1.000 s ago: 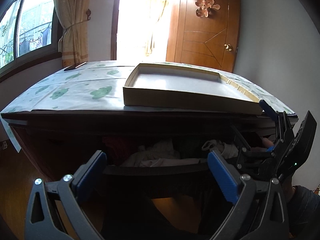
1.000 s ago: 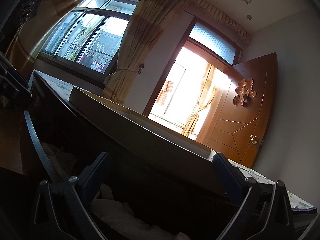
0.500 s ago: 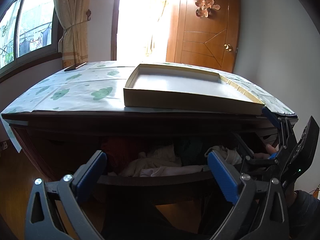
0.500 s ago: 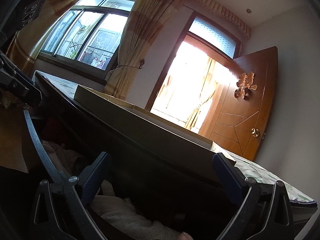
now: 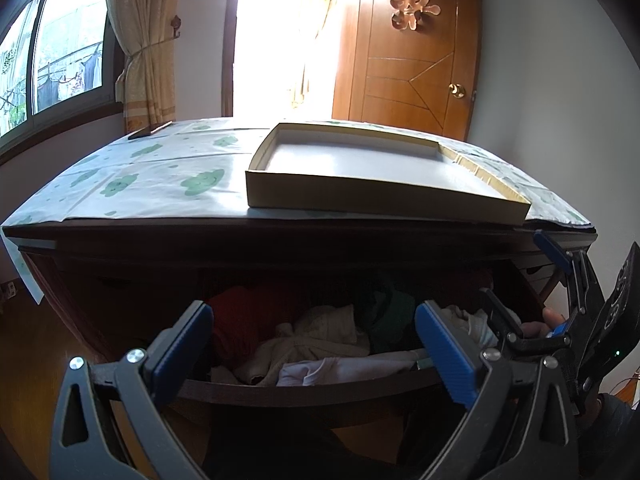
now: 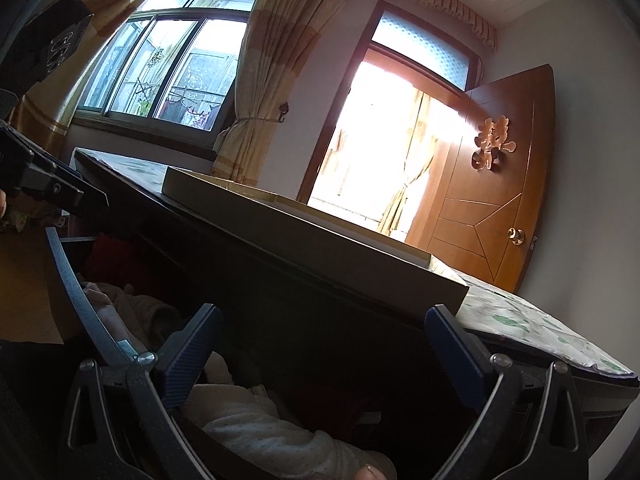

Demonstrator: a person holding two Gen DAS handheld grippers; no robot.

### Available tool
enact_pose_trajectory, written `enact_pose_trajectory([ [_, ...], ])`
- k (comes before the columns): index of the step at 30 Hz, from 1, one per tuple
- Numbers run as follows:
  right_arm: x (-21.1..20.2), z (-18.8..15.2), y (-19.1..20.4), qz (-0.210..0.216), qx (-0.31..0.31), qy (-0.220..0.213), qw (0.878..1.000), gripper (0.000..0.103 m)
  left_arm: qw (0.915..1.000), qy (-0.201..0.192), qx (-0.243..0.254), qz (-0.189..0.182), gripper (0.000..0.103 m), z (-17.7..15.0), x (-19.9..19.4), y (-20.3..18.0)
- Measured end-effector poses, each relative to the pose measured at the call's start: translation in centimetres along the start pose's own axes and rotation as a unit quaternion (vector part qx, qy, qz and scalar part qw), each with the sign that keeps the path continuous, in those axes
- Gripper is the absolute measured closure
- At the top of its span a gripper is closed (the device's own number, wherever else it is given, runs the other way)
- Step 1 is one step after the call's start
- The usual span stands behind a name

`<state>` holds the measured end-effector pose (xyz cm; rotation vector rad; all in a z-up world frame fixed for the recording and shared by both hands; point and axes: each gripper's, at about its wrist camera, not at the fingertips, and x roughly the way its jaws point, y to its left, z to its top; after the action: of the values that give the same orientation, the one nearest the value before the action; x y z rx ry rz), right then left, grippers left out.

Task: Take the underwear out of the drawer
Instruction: 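Lower both tools toward the open drawer of clothes below the table, then reach both tools into the drawer over the rolled clothes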

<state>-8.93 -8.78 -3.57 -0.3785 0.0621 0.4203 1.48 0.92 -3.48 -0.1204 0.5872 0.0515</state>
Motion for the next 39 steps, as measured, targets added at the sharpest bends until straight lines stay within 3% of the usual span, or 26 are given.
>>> enact_pose_trajectory([
  [39,-1.9,0.4,-0.1,0.023,0.032,0.060,0.997,0.001,1.0000,0.006,0.001,0.001,0.000,-0.1,-0.1,-0.2],
])
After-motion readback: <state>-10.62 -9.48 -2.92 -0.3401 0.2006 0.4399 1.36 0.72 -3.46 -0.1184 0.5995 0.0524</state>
